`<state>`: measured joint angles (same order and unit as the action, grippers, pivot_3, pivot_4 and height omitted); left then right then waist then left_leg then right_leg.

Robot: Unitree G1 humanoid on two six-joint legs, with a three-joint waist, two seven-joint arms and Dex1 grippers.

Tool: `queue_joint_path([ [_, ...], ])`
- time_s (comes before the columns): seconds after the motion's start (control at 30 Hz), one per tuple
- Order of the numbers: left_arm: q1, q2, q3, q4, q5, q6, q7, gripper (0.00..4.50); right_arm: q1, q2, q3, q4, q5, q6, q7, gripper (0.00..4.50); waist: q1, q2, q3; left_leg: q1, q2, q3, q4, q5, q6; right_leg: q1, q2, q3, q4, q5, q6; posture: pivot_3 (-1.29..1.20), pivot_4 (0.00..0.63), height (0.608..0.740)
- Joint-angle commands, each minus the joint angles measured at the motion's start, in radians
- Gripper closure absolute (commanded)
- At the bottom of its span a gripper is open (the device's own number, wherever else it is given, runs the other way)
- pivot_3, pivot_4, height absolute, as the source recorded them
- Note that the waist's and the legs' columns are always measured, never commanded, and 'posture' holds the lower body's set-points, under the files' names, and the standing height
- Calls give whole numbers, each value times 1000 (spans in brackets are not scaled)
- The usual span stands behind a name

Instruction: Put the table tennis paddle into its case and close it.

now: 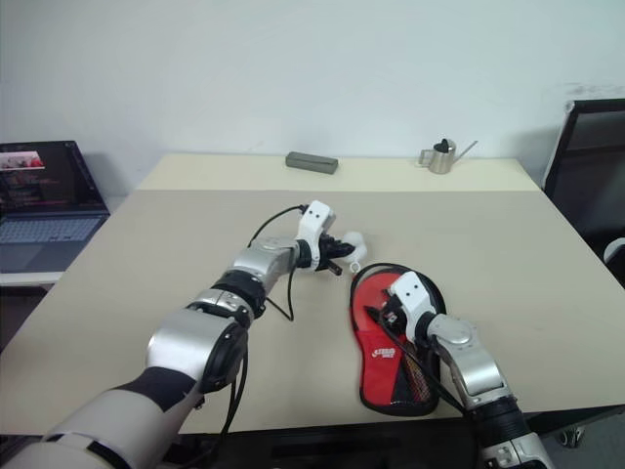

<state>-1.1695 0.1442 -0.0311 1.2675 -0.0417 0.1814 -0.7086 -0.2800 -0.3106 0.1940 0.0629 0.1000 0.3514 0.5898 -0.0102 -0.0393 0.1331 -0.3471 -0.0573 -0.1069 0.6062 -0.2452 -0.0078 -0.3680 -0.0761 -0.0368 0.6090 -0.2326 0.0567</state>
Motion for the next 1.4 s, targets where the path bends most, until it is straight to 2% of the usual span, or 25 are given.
queue_joint_path([
  [0.03,-61,21,29,-14,3,-46,18,4496,58,-4,66,53,-43,85,2,1571,0,0,0,0,0,0,0,0,0,0,0,0,0,0,0,0,150,740],
  [0.3,-91,36,7,21,66,-99,72,4496,70,-30,69,-26,-19,151,39,1571,1,0,0,-1,0,0,0,0,0,-1,0,0,0,-1,2,0,150,740],
  [0.47,-111,33,-1,45,121,-138,156,4496,105,-104,64,-115,4,215,96,1571,5,0,1,-1,0,0,0,0,0,0,0,0,0,-1,2,0,150,740],
  [0.6,-122,18,2,58,146,-155,204,4496,125,-164,59,-171,25,256,130,1571,5,0,2,-1,0,-1,0,0,0,0,-1,-1,0,-2,9,0,150,740],
  [0.8,-140,-13,5,68,169,-177,248,4496,147,-210,54,-219,46,293,145,1571,8,-1,3,-2,0,-1,0,-1,-1,0,-2,-2,0,-2,9,0,150,740],
  [1.4,-195,-50,2,89,244,-215,388,4496,237,-234,46,-302,67,318,120,1571,8,-4,8,-2,-1,0,0,-4,-6,0,-7,-4,-1,0,16,0,150,740],
])
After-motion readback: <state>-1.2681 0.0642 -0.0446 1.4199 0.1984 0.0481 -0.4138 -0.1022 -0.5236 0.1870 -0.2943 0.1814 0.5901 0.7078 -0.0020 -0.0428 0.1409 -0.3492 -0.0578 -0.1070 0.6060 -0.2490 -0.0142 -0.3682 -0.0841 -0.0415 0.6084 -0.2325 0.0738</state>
